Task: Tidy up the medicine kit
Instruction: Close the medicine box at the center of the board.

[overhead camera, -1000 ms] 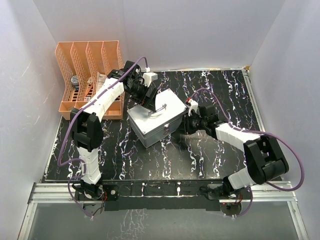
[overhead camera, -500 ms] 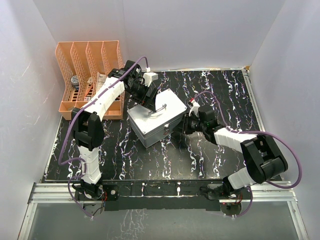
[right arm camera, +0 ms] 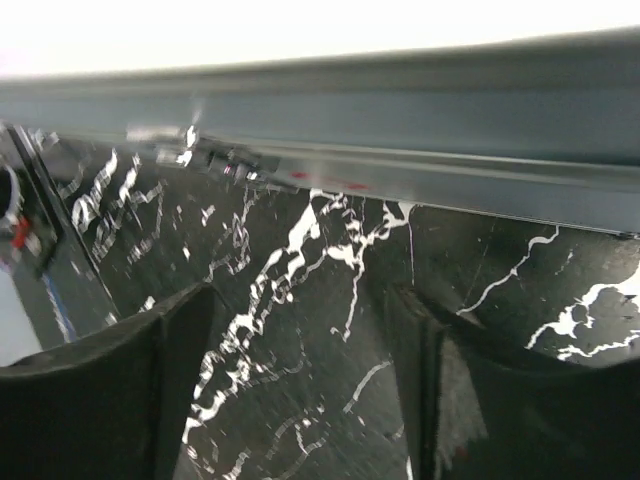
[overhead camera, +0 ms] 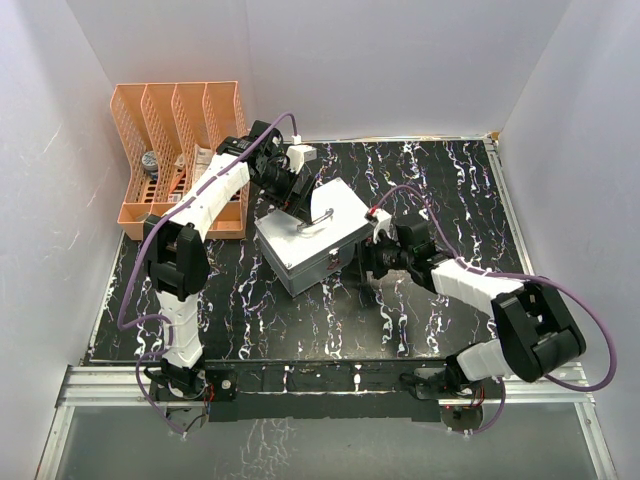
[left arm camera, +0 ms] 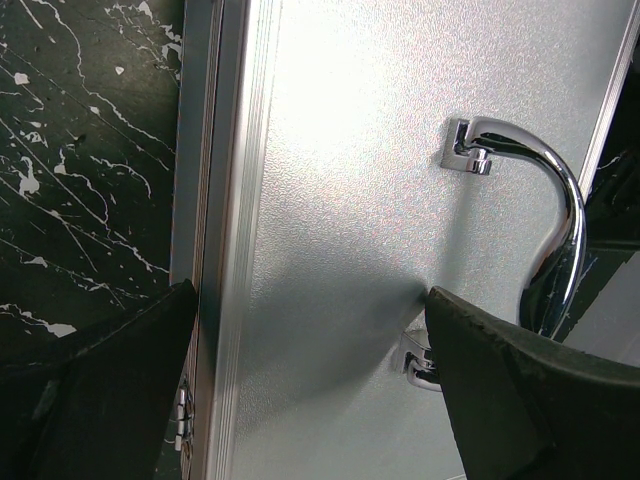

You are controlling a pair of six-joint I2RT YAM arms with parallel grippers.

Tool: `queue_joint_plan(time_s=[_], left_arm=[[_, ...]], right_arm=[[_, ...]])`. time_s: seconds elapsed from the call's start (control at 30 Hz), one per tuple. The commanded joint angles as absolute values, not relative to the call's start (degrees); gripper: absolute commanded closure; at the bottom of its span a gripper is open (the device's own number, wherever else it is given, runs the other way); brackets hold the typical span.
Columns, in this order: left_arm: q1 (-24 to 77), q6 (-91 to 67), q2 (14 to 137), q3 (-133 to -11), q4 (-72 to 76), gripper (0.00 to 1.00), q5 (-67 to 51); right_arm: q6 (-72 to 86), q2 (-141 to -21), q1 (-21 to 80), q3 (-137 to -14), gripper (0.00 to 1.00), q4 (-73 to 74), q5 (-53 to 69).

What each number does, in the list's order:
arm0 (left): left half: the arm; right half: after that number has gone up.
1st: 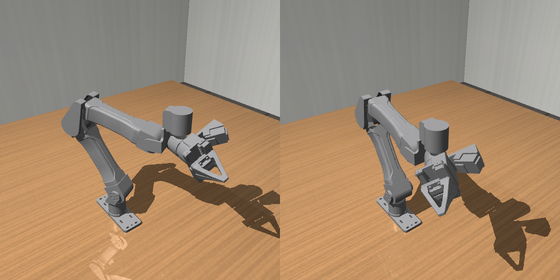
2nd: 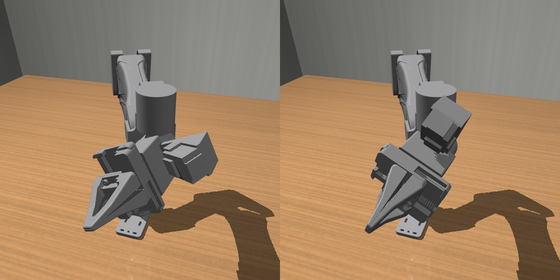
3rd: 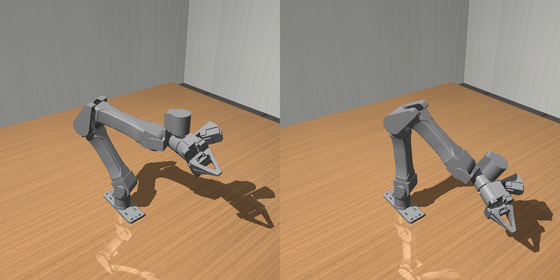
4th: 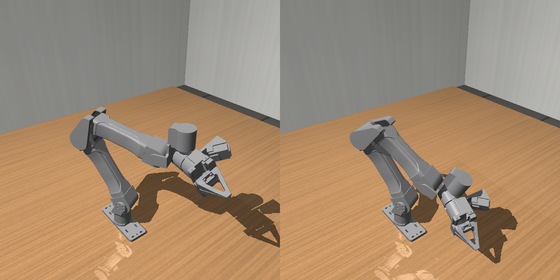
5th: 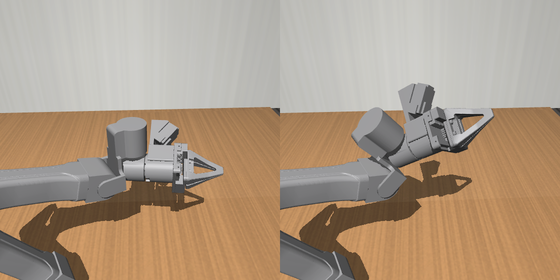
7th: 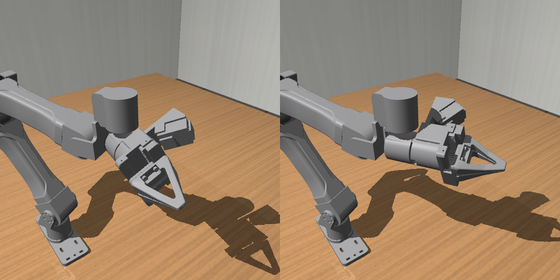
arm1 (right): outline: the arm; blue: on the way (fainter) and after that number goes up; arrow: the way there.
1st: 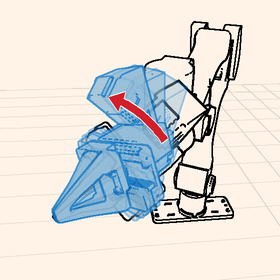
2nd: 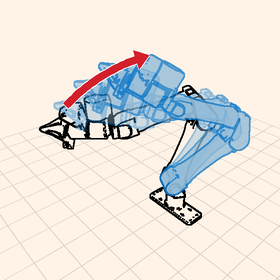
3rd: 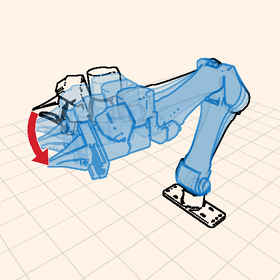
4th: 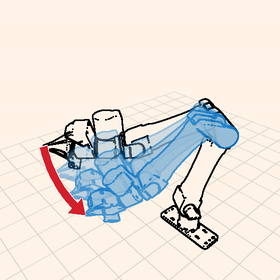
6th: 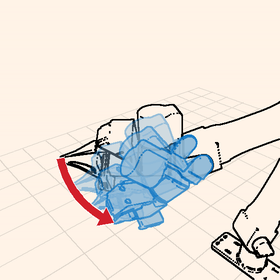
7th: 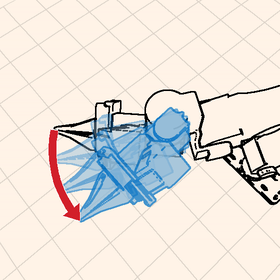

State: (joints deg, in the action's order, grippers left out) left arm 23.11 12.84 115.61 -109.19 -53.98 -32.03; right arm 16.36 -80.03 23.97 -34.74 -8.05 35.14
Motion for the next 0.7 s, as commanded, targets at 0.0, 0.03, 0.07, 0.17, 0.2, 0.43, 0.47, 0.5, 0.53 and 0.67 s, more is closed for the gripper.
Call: queue_joint_plan(time_s=[0.0,0.03,0.07,0.17,0.2,0.43,0.47,0.5,0.53,0.67], left_arm=[[24.0,14.24,117.07,-108.9,-58.72,0.06,-32.28],[23.99,14.24,117.21,-108.94,-58.68,0.06,-32.39],[24.02,14.24,117.29,-108.98,-58.67,0.06,-32.43],[23.98,14.26,117.42,-109.09,-58.58,0.06,-32.44],[23.99,14.24,117.47,-109.13,-58.65,0.06,-32.55],[23.99,14.33,117.55,-109.18,-58.64,0.05,-33.02],[23.99,14.33,117.57,-109.15,-58.65,0.05,-33.03],[23.99,14.35,117.53,-109.16,-58.6,0.05,-33.03],[23.98,14.35,117.63,-109.26,-58.61,0.05,-33.12],[24.01,14.44,117.76,-109.48,-58.67,0.05,-33.3]], right_arm=[[0.56,-77.04,24.23,-38.66,0.25,1.75,38.78],[-1.64,-77.0,24.23,-39.29,0.22,3.16,39.2],[-3.83,-77.04,24.23,-40.0,0.19,4.53,39.76],[-11.7,-77.17,24.21,-41.72,0.02,7.92,41.65],[-13.95,-77.21,24.25,-42.01,0.02,8.14,42.41],[-20.17,-80.61,24.24,-44.03,0.02,4.84,47.14],[-19.88,-80.94,24.26,-43.99,0.02,3.34,47.48],[-19.38,-81.4,24.21,-43.88,0.02,1.68,48.01],[-19.03,-81.88,24.21,-43.86,0.02,0.25,48.38],[-17.89,-83.84,24.2,-43.73,0.03,-4.79,50.42]])
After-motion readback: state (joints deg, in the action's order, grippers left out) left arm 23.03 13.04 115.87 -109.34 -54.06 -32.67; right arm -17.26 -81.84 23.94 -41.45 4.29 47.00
